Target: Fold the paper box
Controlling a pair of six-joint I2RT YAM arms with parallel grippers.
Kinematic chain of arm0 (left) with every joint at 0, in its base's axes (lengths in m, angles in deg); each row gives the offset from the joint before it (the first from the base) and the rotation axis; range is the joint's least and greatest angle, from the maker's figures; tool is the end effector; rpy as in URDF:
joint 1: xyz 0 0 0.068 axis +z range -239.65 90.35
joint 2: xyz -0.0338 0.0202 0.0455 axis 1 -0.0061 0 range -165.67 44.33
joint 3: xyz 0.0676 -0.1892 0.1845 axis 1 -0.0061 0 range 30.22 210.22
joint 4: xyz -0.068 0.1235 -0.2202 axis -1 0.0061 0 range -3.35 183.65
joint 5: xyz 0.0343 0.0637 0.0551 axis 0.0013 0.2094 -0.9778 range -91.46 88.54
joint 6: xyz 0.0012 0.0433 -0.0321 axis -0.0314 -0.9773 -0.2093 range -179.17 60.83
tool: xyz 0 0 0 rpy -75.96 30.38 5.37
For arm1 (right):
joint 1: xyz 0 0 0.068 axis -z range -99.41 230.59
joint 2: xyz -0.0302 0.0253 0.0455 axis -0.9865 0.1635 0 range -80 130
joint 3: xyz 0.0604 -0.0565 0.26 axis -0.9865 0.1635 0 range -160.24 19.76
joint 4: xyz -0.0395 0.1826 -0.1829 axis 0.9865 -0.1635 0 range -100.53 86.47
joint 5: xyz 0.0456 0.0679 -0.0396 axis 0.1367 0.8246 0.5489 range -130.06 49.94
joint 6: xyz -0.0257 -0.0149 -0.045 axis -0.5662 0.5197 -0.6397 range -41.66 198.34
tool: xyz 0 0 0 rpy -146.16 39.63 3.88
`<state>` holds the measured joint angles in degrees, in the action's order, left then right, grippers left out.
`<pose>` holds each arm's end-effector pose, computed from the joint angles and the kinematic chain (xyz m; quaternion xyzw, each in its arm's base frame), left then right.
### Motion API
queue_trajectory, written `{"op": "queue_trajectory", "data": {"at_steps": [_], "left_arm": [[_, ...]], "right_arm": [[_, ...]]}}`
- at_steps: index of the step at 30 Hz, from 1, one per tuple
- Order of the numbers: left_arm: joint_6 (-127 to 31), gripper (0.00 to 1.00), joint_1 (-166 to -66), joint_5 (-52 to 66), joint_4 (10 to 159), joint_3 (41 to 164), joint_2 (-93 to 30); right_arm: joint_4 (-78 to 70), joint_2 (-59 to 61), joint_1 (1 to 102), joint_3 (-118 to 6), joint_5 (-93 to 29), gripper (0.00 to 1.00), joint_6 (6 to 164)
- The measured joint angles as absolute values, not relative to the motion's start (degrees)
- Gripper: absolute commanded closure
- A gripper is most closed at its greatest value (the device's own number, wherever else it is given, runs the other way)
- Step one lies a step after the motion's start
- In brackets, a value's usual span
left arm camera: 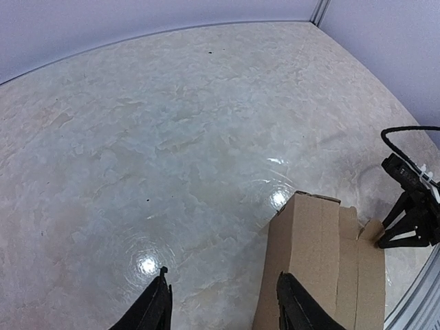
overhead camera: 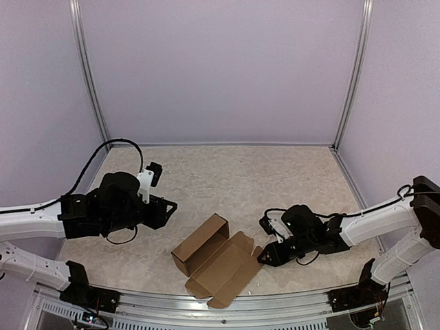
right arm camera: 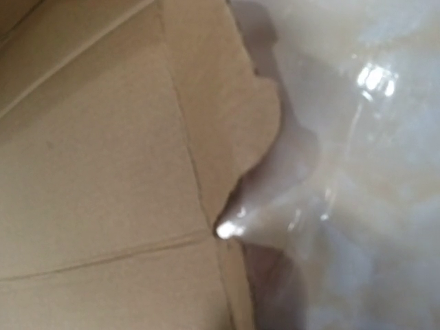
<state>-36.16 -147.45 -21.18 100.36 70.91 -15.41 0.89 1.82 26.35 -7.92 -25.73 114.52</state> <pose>0.1320 -0.1871 0.2600 0.1803 0.8499 -0.1913 0.4567 0.1358 0.2037 0.1287 -0.1886 0.9132 0.3250 0.1576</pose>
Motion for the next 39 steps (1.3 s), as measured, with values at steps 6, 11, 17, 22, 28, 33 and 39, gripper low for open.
{"op": "queue_trajectory", "data": {"at_steps": [6,11,17,22,28,33,39], "left_arm": [[-36.1,0.53,-147.6,-21.1,100.7,70.9,-15.1],[-36.1,0.53,-148.3,-21.0,100.9,70.9,-15.1],[-36.3,0.53,-148.4,-21.1,101.8,70.9,-14.4],[-36.8,0.53,-148.5,-21.0,102.2,71.1,-13.4],[-37.2,0.54,-148.5,-20.0,101.9,71.1,-13.2],[-37.0,0.55,-148.8,-16.6,98.7,71.1,-14.1],[-36.9,0.55,-149.3,-13.9,95.9,71.1,-14.6]], "right_arm": [[0.2,3.0,26.4,-9.7,-25.7,1.00,112.1],[-3.3,3.0,26.4,-12.8,-25.9,1.00,109.3],[-13.3,0.6,26.4,-19.3,-26.2,1.00,103.7],[-25.3,-0.8,26.4,-28.8,-27.6,1.00,97.5],[-40.9,-1.0,26.4,-40.7,-30.5,1.00,90.0],[-52.4,0.8,26.4,-49.8,-33.8,1.00,85.5],[-62.3,3.6,26.4,-58.3,-38.7,1.00,81.7]]}}
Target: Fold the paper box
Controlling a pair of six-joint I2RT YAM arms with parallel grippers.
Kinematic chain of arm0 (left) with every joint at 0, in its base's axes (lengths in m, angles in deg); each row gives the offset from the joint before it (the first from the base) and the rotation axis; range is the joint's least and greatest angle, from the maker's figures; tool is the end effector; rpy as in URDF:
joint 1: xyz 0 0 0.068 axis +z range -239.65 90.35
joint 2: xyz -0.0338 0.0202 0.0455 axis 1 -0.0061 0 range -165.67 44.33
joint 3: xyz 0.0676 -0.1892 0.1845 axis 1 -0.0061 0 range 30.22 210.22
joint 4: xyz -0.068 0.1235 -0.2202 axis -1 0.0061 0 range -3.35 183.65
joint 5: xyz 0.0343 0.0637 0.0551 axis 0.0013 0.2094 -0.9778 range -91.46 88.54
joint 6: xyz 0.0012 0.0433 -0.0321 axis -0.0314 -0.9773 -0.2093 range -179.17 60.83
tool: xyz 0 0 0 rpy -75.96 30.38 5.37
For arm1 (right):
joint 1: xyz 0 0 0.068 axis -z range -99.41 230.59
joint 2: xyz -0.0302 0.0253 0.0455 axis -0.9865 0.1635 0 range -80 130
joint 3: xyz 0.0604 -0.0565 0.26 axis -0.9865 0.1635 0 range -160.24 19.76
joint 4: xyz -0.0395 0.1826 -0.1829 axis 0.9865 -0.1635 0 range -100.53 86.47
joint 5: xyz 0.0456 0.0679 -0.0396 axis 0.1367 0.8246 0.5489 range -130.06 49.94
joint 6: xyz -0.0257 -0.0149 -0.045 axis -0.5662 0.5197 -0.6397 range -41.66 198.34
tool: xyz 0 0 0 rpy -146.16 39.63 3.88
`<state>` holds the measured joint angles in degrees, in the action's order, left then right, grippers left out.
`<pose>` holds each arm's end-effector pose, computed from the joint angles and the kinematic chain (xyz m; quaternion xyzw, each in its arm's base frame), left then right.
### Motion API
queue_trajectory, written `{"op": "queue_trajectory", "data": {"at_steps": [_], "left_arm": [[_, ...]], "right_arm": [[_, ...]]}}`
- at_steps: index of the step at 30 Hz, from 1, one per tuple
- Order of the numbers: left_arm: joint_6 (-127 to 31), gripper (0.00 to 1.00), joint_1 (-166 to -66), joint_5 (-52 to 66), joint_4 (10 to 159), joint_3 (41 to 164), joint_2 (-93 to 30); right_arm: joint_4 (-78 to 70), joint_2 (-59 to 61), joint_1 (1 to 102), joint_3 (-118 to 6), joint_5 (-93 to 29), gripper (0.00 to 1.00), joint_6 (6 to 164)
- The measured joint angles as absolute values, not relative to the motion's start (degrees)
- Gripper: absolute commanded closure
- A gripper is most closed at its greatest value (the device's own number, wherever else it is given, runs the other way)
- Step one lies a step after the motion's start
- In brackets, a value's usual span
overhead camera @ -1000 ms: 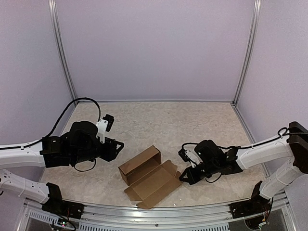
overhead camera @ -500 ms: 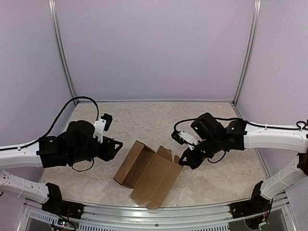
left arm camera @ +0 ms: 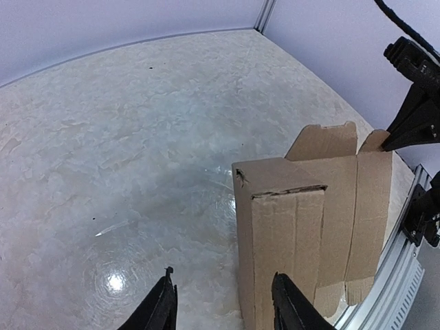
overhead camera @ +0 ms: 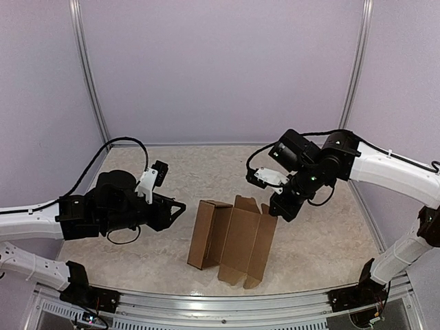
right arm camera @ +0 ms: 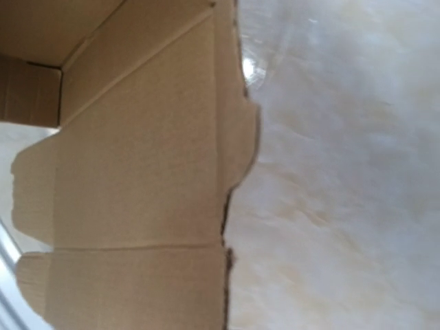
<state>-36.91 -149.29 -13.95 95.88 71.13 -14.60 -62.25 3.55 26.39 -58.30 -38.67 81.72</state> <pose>0.1240 -0.1964 0.2710 0.2183 0.8222 -0.2689 0.4517 0.1675 0.2338 0.3135 -0.4207 0.8793 0.1178 0.1899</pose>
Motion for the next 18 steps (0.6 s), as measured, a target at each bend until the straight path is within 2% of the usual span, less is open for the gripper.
{"op": "queue_trajectory", "data": {"at_steps": [12,18], "left_arm": [[-37.2,0.55,-149.4,-13.3,94.5,71.7,-14.6],[-37.2,0.55,-149.4,-13.5,94.5,71.7,-12.9]], "right_arm": [[-70.5,4.2,20.3,-68.6,-52.7,1.00,68.8],[-76.7,5.7,19.1,-77.9,-63.1,1.00,64.3]]}}
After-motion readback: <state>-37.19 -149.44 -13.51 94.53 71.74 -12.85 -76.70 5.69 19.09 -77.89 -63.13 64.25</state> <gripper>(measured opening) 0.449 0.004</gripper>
